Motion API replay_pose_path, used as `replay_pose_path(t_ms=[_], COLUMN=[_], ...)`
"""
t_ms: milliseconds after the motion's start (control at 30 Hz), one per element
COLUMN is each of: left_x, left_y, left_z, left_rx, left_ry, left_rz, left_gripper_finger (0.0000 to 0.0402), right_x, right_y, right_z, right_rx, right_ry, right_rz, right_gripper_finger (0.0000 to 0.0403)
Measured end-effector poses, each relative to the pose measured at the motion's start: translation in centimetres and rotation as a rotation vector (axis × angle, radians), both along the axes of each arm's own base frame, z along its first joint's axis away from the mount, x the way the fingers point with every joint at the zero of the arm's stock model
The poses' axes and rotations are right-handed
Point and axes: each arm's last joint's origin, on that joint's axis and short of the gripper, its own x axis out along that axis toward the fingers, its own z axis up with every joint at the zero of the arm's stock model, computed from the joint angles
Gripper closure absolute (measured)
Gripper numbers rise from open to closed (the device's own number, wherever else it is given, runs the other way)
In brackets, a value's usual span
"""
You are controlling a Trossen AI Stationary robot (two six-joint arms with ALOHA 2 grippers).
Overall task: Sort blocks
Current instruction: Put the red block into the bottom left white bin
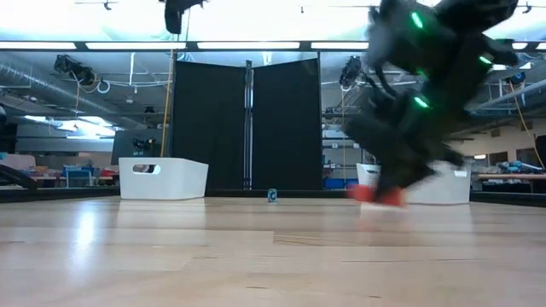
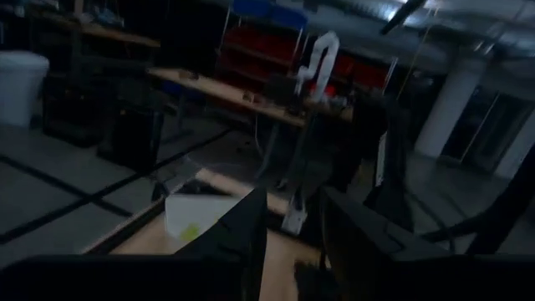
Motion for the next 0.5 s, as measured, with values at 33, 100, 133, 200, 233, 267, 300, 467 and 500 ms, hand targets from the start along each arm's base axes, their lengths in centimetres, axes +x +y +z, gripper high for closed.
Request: replay_pose_path(t_ms=[33, 100, 133, 200, 233, 267, 300, 467, 500], left_x=[-0.4, -1.1, -1.6, -2.3, -2.7, -3.1, -3.4, -4.6, -4.7], left_y=[-0.1, -0.2, -0.3, -0.4, -0.5, -0.6, -0.6, -0.8, -0.9], left_z=[0.3, 0.8, 1.1, 1.5, 1.7, 1.9, 2.0, 2.5, 2.7], left_rx=[0.003, 0.005, 0.006, 0.009, 0.008, 0.004, -0.001, 0.002, 0.003], left_ry=[-0.019, -0.048, -0.063, -0.089, -0.102, -0.111, -0.119, -0.154, -0.165], left_rz=[0.0, 0.0, 0.0, 0.0, -0.001, -0.002, -0.002, 0.003, 0.001], left_gripper_finger=[0.0282, 0.0282, 0.0282, 0.0282, 0.0282, 0.0282, 0.0282, 0.0282, 0.0282], right_x=[1.0, 2.8, 3.8, 5.7, 6.4, 7.2, 8.0, 12.2, 13.1], right_y=[0.2, 0.5, 0.7, 1.1, 1.2, 1.3, 1.5, 2.8, 3.2], right_z=[0.4, 1.6, 2.3, 3.7, 4.5, 5.1, 5.9, 7.3, 7.4], right_rx=[0.001, -0.02, -0.035, -0.061, -0.074, -0.091, -0.106, -0.129, -0.121], right_ry=[-0.061, -0.183, -0.252, -0.391, -0.444, -0.489, -0.533, -0.609, -0.625], right_rz=[0.048, 0.161, 0.218, 0.327, 0.372, 0.409, 0.441, 0.625, 0.668], right_gripper_finger=[0.0333, 0.0333, 0.0333, 0.0333, 0.0333, 0.0333, 0.0333, 0.0333, 0.0333])
